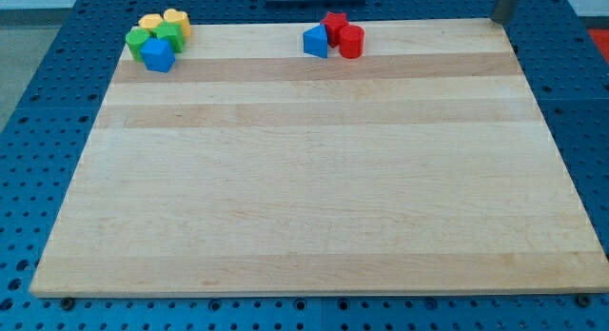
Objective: Push the red circle to the center
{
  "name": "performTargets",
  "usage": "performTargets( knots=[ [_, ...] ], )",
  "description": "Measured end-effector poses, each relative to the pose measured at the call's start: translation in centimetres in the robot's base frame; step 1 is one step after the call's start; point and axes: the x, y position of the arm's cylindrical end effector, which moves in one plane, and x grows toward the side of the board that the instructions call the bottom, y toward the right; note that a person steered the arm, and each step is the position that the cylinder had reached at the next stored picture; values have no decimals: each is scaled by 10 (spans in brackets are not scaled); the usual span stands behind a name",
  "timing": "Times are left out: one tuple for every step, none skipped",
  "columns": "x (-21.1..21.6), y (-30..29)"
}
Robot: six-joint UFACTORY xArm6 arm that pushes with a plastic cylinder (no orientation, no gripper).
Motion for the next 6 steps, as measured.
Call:
performTargets(
  knots=[
    [0, 0],
    [13, -1],
    [61, -26],
    [75, -66],
    [48, -126],
    [26, -194]
  ],
)
